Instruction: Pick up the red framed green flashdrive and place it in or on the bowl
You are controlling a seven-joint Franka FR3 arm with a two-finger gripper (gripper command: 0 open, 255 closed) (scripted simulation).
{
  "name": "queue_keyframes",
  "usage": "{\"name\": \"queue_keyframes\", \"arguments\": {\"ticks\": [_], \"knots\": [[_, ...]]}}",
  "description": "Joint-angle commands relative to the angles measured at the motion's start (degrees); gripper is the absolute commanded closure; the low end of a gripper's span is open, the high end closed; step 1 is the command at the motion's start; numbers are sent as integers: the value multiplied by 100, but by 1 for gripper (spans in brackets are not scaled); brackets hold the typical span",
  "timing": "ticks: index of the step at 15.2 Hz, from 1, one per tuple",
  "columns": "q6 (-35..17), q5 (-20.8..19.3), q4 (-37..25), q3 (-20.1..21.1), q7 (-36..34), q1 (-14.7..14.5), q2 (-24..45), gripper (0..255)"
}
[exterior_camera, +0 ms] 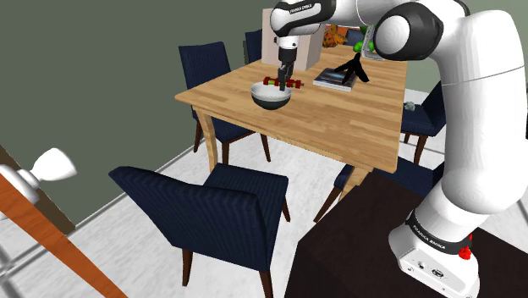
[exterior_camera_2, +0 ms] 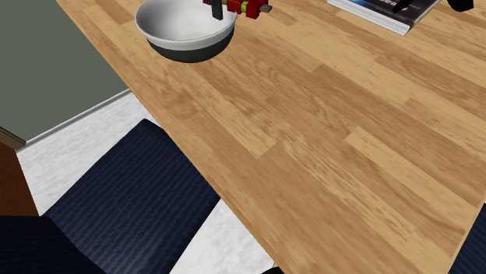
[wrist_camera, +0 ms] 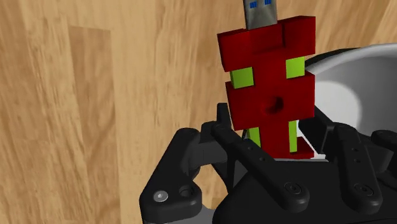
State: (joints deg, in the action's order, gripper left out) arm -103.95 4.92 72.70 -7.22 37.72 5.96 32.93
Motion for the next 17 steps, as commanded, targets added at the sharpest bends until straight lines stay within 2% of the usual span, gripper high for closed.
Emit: {"name": "queue_keyframes", "arguments": {"ticks": [1, 9, 17], "knots": [[0, 0, 0, 0, 0, 0, 0, 255], [-2, 0, 2, 0, 0, 0, -1, 255], [610, -8, -605, -6, -22, 25, -7, 255]]}}
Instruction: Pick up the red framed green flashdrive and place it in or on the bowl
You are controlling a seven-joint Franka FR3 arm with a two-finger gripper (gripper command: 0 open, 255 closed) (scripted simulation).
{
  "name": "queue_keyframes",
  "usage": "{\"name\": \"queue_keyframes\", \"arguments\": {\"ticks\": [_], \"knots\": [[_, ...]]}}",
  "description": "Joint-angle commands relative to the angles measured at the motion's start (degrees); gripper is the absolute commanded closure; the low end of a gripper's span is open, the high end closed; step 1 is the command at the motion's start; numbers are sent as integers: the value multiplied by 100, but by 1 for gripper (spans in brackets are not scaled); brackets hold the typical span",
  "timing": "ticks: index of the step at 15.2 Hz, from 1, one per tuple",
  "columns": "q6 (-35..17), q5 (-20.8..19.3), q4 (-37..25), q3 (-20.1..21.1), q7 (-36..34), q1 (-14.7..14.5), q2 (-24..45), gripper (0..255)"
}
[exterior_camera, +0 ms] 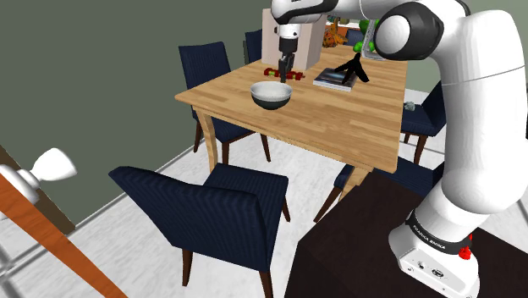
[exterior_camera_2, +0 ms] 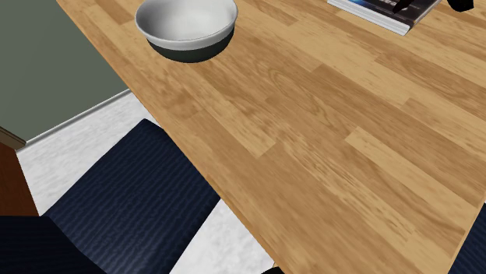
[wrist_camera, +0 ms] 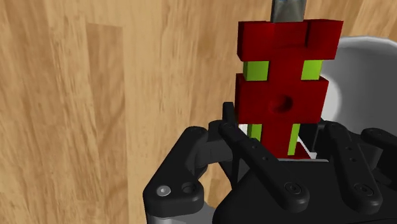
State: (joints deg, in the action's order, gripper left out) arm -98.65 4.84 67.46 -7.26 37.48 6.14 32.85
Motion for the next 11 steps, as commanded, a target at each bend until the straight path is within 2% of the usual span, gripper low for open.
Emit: {"name": "queue_keyframes", "arguments": {"ticks": [1, 7, 11], "knots": [[163, -1, -171, -2, -1, 11, 9, 255], [629, 4, -724, -1, -16, 41, 94, 255], [292, -59, -99, 85, -440, -348, -205, 255]]}}
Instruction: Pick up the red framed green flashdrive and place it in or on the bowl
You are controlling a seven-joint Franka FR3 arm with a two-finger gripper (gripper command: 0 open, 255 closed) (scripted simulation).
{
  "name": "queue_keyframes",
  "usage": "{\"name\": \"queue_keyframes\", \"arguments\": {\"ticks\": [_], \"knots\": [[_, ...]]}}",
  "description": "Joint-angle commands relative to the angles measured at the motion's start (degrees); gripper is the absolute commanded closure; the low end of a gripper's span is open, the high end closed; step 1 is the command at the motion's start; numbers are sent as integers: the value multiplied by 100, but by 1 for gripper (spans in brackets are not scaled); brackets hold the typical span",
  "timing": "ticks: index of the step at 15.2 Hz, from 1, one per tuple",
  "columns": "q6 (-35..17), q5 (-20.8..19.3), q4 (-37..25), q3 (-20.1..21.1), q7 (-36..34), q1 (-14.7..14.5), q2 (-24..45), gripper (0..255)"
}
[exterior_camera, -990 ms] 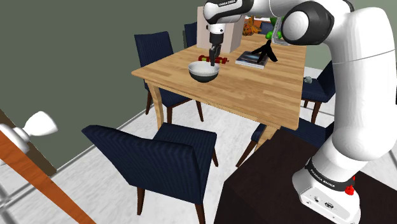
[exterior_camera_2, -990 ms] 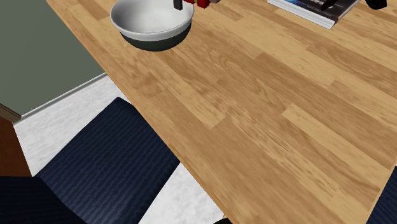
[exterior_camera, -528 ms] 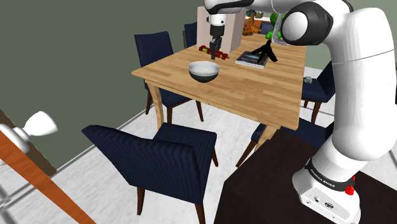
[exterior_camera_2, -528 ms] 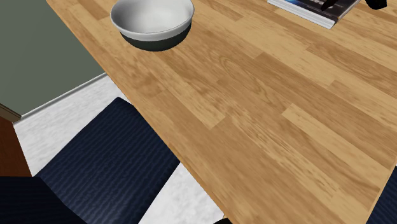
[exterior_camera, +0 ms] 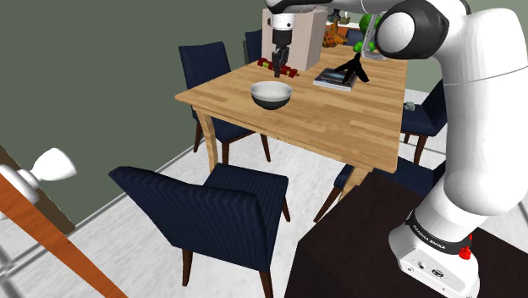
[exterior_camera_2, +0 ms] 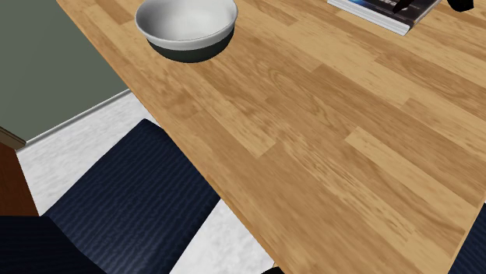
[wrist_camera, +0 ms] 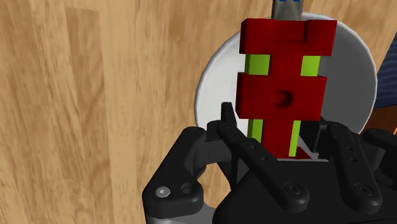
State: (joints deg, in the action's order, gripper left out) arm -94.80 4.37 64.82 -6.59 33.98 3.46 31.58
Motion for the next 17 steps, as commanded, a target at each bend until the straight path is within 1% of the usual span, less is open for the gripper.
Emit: {"name": "queue_keyframes", "arguments": {"ticks": [1, 2, 12, 17], "knots": [[-161, -26, 282, 41, -197, -173, -129, 255], [-235, -42, 401, 70, -323, -280, -179, 255], [-1028, -33, 1186, 78, -298, -303, -170, 255], [-1028, -33, 1186, 78, -298, -303, -170, 255]]}}
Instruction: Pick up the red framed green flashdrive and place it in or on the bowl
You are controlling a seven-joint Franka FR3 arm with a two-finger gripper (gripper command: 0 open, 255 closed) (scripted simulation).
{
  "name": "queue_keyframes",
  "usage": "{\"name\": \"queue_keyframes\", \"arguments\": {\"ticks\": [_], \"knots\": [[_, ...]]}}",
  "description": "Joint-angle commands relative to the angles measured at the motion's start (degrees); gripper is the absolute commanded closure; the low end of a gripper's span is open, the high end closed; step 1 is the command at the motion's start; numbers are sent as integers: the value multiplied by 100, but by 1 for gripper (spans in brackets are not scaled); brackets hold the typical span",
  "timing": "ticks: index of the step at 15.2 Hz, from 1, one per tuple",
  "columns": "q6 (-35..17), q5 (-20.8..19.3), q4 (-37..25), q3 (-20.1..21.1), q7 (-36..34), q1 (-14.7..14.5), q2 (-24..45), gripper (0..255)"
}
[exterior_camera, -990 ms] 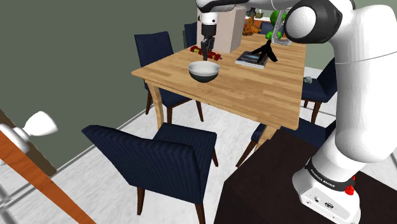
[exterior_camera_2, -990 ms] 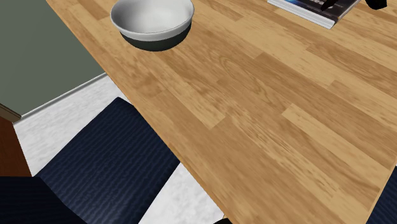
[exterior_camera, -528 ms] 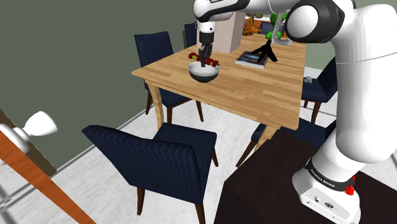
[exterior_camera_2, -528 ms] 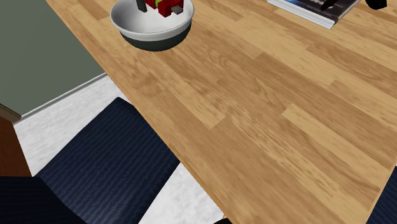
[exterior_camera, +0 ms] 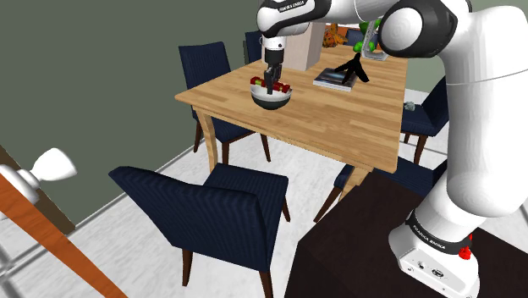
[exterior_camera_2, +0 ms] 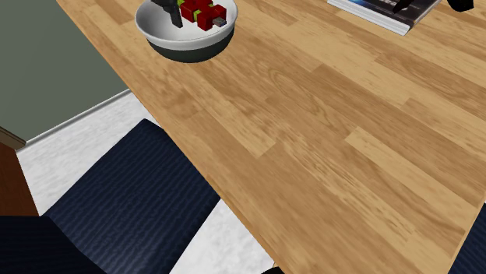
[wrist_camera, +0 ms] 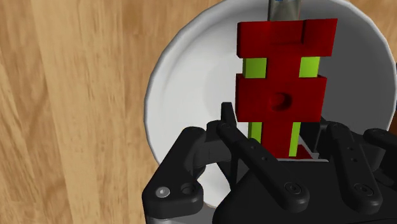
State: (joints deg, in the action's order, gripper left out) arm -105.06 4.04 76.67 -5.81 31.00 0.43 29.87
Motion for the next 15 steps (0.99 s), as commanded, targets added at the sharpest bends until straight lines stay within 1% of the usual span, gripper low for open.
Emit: {"name": "queue_keyframes", "arguments": {"ticks": [1, 3, 4, 9, 13, 15], "knots": [[-3, 0, 1, 0, 0, 0, 1, 255], [-3, 0, 1, 0, 0, 0, 1, 255], [-2, 0, 0, 0, 0, 0, 1, 0], [-3, 0, 1, 0, 0, 0, 1, 0], [734, -6, -750, -7, -16, 30, 14, 0], [734, -7, -749, -7, -16, 30, 13, 0]]}}
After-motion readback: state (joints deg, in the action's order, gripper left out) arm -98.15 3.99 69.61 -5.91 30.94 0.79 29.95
